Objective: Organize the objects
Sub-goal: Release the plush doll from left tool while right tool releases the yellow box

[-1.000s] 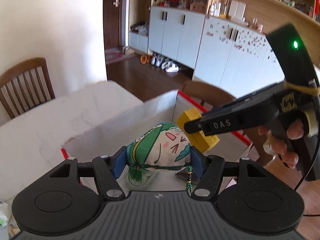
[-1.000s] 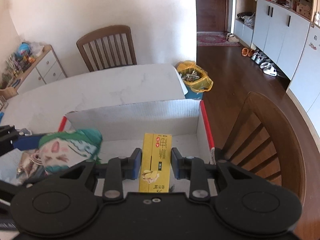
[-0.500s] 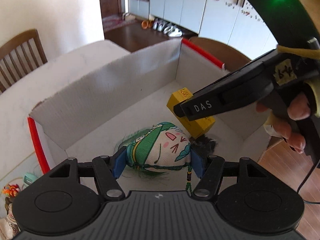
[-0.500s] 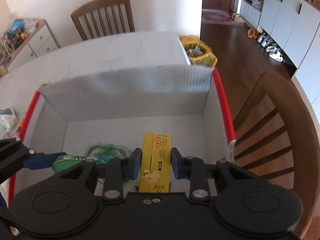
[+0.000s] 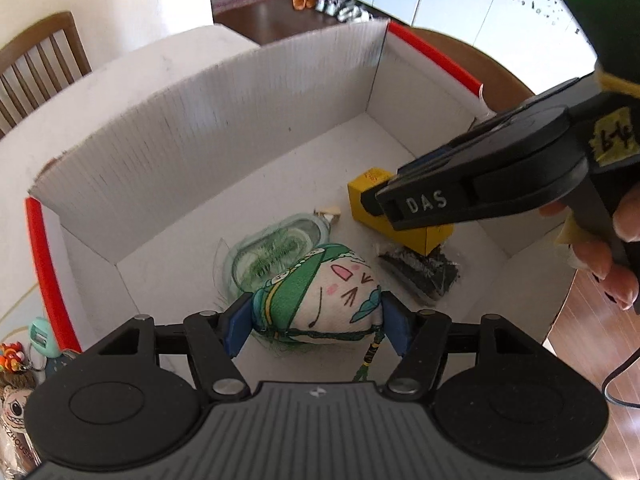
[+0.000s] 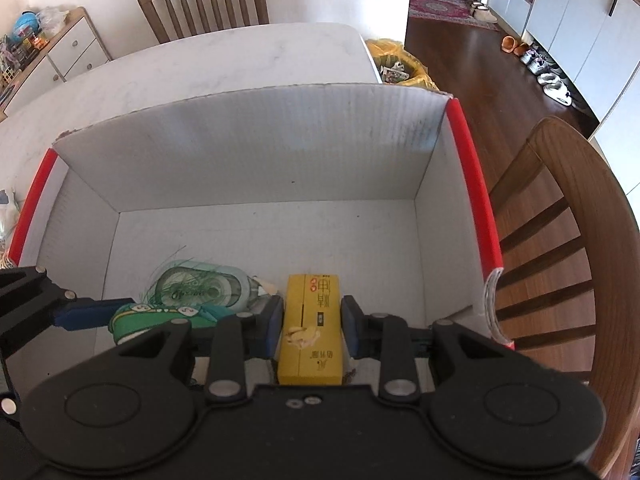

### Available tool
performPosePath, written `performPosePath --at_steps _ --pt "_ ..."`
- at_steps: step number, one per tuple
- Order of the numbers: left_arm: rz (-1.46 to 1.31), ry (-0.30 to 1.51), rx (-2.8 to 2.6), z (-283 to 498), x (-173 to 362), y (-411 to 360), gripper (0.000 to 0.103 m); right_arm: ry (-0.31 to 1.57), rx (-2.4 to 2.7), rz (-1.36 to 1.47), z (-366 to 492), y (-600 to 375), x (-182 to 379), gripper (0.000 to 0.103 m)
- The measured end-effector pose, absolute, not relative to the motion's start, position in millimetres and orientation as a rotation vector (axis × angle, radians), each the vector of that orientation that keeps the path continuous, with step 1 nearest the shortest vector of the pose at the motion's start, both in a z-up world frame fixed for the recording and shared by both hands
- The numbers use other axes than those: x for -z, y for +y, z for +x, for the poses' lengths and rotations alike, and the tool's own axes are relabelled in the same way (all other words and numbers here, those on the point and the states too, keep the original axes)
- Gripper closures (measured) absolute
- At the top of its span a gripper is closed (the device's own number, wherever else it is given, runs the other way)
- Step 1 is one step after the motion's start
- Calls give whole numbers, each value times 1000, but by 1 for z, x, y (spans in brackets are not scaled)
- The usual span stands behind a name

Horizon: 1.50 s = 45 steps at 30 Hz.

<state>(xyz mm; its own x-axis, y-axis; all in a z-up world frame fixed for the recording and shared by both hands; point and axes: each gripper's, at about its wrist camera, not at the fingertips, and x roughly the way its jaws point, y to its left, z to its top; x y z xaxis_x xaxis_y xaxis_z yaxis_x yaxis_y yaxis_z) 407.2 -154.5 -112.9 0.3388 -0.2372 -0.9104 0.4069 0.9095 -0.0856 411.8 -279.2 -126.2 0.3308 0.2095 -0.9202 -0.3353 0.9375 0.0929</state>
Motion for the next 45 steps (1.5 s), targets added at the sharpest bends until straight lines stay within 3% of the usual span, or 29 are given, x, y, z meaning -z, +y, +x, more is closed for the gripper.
performPosePath --at_steps 25,39,45 --pt "125 1052 431 387 89 -153 28 1094 -405 -19 384 -309 89 60" --pt "66 909 428 351 48 -125 28 980 -438 36 350 -316 46 41" --pt "32 844 448 334 28 -111 22 924 -446 73 331 -315 28 32"
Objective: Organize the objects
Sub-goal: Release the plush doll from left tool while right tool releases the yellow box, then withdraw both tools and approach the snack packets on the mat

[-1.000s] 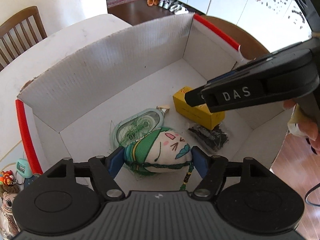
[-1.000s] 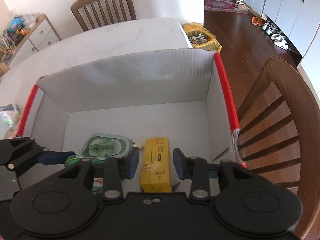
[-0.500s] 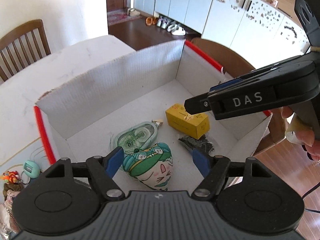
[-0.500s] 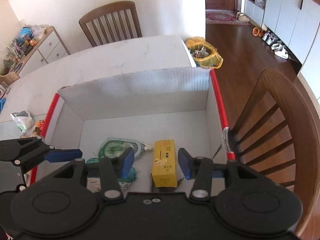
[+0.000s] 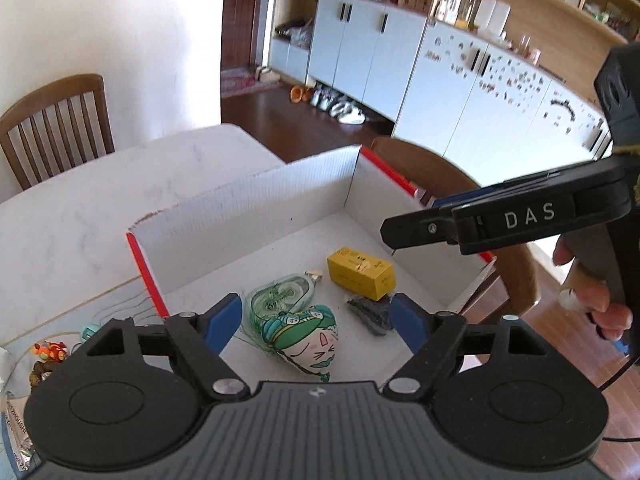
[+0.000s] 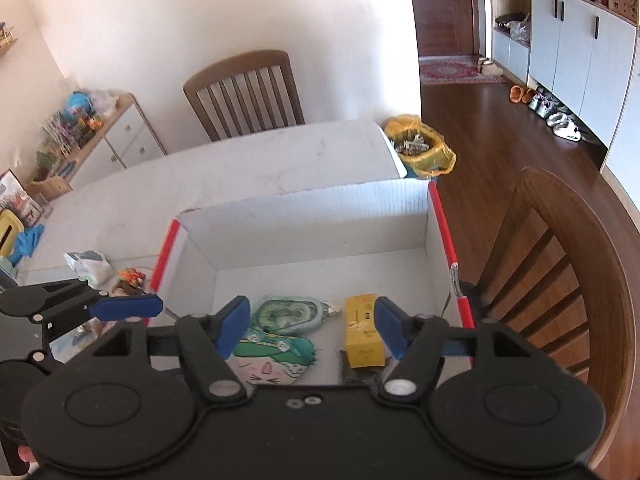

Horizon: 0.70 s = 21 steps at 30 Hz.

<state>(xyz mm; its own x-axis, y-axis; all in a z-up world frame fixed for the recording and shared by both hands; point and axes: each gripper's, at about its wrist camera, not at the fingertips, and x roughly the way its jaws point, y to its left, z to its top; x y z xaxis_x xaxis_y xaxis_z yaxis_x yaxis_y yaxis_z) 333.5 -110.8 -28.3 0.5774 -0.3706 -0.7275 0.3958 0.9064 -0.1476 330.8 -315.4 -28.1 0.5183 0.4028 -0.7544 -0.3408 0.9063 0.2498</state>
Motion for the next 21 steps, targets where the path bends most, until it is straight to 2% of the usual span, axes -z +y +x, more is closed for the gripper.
performPosePath --at_steps 12,14,16,21 --pt "6 736 435 295 1 -67 15 761 -491 103 286 -300 -6 7" --pt "-8 729 428 290 -2 -55 14 736 -502 92 278 -294 -9 6" --pt "-26 724 417 285 -5 -42 7 720 -516 91 270 -287 -11 4" --pt "-65 706 412 273 -13 -9 6 687 -521 95 252 -270 -15 1"
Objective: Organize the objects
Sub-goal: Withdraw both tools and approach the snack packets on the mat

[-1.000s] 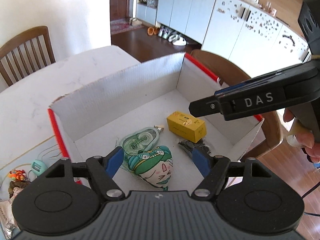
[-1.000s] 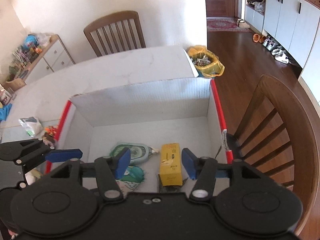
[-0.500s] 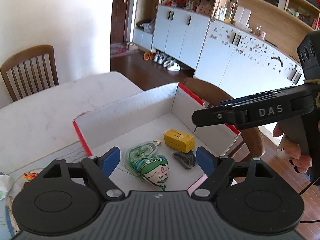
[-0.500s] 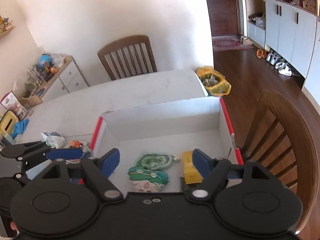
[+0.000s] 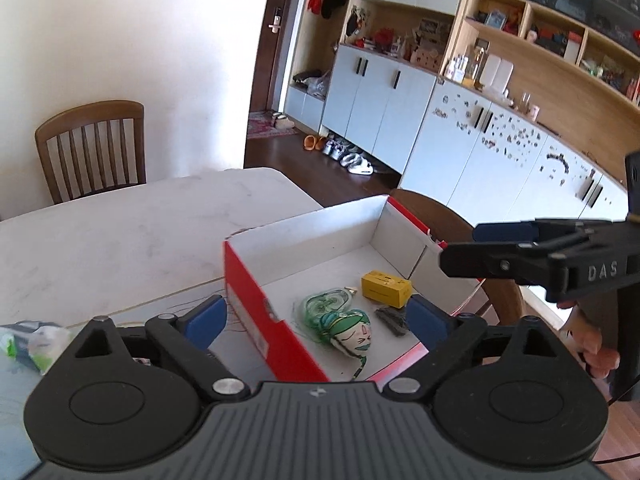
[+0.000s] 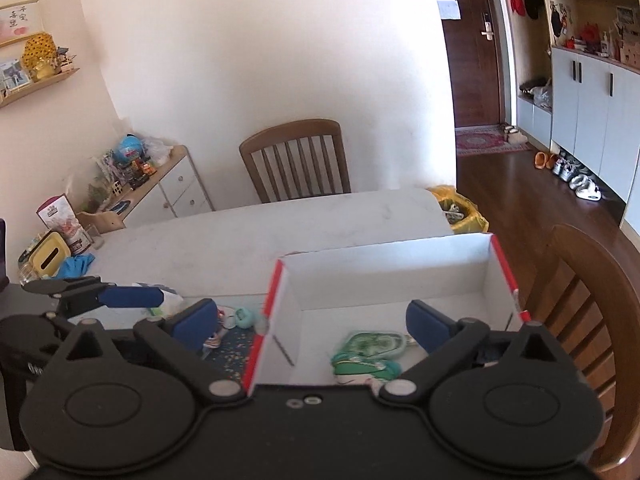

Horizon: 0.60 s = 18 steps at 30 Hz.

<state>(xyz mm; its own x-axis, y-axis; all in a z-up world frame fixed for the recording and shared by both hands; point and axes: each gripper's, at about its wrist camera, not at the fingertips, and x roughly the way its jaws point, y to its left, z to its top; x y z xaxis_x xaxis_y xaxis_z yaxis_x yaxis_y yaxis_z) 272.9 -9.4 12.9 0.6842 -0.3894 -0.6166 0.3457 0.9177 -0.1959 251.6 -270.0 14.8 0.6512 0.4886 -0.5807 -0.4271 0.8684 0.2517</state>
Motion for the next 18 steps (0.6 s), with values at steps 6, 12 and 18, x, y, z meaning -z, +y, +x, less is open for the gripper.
performPosePath --at_steps 6,12,18 --pt "-79 666 342 262 -17 32 0 676 -535 106 233 -245 -13 1" --pt "-89 644 263 261 -14 78 0 693 -547 88 220 -212 -4 1" --pt "-110 671 190 268 0 120 0 720 -578 42 208 -170 7 1"
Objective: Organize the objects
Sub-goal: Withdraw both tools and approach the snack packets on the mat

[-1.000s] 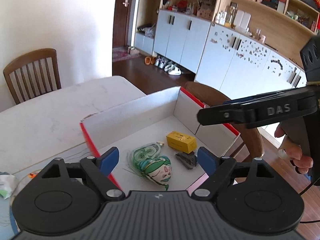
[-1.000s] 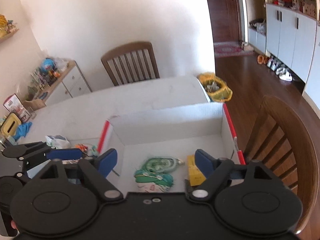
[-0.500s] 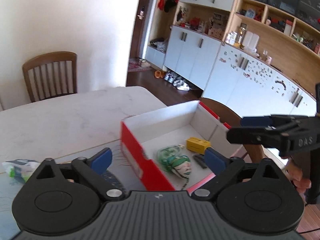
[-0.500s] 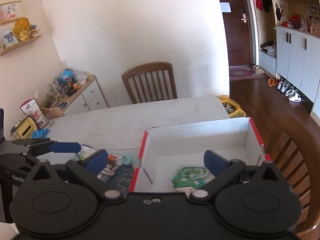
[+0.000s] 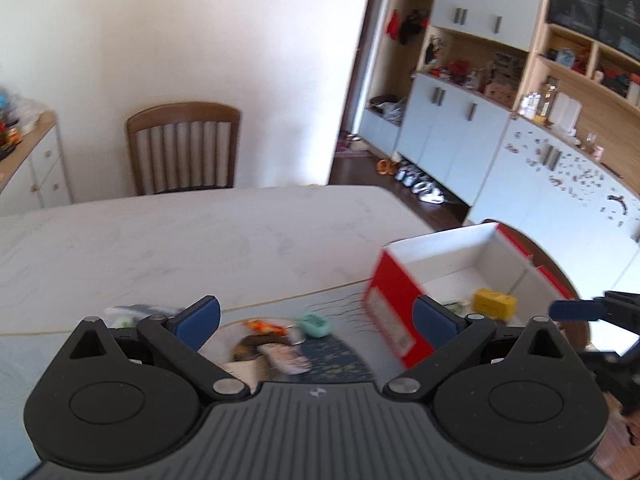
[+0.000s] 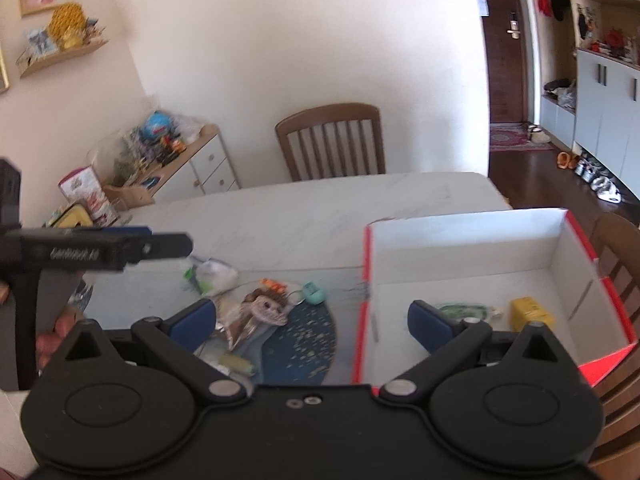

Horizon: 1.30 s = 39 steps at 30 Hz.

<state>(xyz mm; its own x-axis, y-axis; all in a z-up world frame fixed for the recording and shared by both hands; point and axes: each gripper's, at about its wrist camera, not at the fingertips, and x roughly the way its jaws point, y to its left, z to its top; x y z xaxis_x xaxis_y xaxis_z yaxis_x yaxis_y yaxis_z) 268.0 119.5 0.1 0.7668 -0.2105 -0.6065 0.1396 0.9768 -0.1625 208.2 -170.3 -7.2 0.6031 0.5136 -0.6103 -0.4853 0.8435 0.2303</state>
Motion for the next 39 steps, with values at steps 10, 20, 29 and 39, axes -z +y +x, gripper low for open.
performPosePath --at_steps 10,20,29,39 --pt "-85 748 168 278 44 160 0 793 -644 -41 195 -101 33 1" --pt "-47 826 187 288 94 164 0 910 -657 -81 185 -46 82 3" --pt "-1 886 170 309 126 158 0 987 -639 -128 189 -13 124 6" --pt "-80 968 171 330 147 165 1 1024 -646 -98 197 10 144 12"
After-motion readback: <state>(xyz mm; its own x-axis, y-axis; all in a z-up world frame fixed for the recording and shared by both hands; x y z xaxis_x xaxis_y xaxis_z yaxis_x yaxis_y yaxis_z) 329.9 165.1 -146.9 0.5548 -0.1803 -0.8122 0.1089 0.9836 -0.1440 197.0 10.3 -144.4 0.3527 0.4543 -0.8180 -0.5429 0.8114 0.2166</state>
